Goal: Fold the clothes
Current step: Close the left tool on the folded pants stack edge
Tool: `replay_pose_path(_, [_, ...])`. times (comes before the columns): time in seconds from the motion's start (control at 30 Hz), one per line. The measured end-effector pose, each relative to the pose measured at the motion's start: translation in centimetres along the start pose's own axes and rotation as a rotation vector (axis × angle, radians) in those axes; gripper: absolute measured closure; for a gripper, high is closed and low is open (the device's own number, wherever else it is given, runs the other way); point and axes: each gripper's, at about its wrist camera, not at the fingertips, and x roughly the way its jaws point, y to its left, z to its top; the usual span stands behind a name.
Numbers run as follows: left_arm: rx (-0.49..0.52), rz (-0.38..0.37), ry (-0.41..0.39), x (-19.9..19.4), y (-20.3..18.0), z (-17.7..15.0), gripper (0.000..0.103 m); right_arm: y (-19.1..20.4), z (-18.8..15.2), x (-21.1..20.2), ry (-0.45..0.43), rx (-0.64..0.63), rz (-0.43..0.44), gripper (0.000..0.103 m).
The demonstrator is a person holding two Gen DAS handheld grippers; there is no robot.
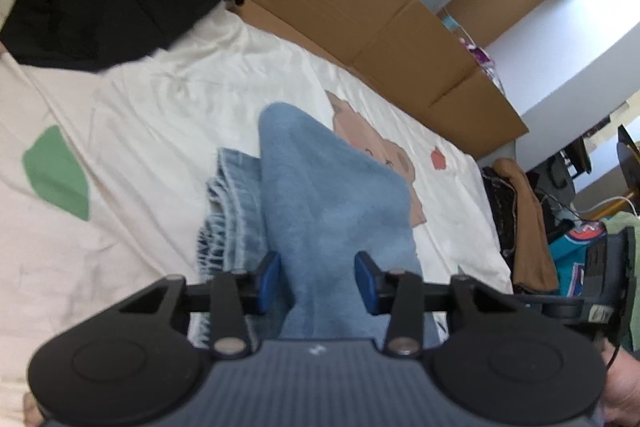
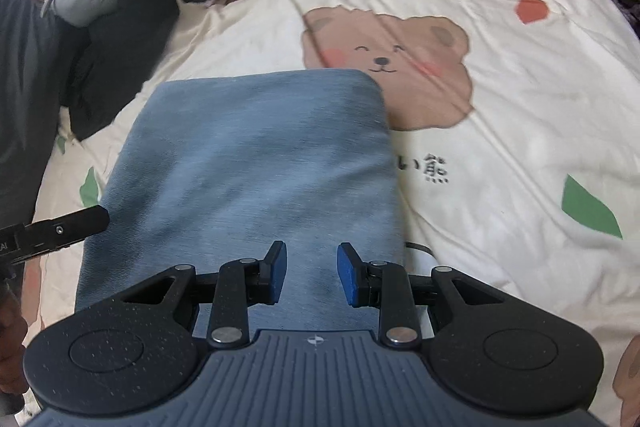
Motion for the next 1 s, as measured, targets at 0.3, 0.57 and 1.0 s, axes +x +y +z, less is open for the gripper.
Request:
replay_pose_path(0.3, [-0.024, -0.036, 0.017, 1.4, 0.7, -0.4, 0.069, -1.4, -2.2, 0.8, 0.012, 0.053, 0.021, 0.061])
replay_pose_path(0.57, [-0.076, -0.081, 0.010, 1.6, 2.0, -0.7, 0.083, -0.3, -3.4, 1.8, 0.044, 0.035, 0.060, 0.057])
replay_pose_path(1.0, [-0.101, -0.040, 0.000, 1.1, 2.5, -0.8, 0.096, -1.7, -1.9, 0.2, -0.076, 0.030, 0.055, 0.058])
